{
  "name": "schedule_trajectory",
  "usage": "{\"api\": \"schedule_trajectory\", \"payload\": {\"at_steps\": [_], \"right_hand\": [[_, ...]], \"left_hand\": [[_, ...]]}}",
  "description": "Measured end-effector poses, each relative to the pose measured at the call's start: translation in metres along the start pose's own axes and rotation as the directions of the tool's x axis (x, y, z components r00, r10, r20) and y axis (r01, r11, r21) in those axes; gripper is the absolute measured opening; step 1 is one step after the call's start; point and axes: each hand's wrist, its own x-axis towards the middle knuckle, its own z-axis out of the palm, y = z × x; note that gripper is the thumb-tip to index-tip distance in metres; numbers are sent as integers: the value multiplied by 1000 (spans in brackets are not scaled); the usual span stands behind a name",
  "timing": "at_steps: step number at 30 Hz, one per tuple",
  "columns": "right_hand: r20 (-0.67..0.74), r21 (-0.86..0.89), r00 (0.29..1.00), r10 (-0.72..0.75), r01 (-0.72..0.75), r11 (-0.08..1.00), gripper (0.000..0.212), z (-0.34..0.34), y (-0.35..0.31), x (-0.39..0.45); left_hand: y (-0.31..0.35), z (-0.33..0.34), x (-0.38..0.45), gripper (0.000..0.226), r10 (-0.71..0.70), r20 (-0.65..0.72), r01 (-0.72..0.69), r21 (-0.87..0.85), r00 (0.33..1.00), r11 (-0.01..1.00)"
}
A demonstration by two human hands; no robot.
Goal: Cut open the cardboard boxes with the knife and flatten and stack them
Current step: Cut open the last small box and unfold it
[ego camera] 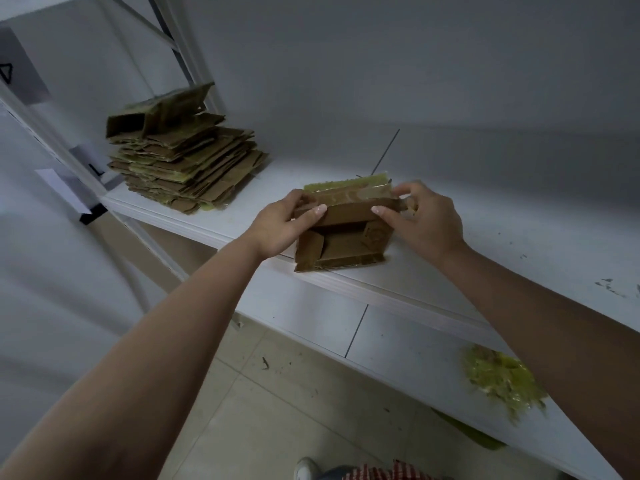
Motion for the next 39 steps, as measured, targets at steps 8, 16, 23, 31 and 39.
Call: {"api": "schedule_trajectory", "payload": {"at_steps": [8,16,23,31,39], "right_hand": [[-143,-152,980,-137,115,982,32,19,-11,2],[-19,-271,997,-72,64,960,49,39,-6,-6],[72,-325,997,-1,24,945,88,45,-9,-13],[12,-336,997,75,-67,940,63,41,-9,-11],[226,-290,974,17,50,956,76,27,-11,-22]], "left_hand": [[-9,18,6,40,20,-327,-8,36,945,999],[-28,35,-7,48,47,-272,-12,131,961,991],[-25,43,-9,79,32,-284,12,154,958,988],[-17,55,1,61,78,-335,-53,84,939,995],[-34,28,-12,83,123,-60,-120,51,991,991]]}}
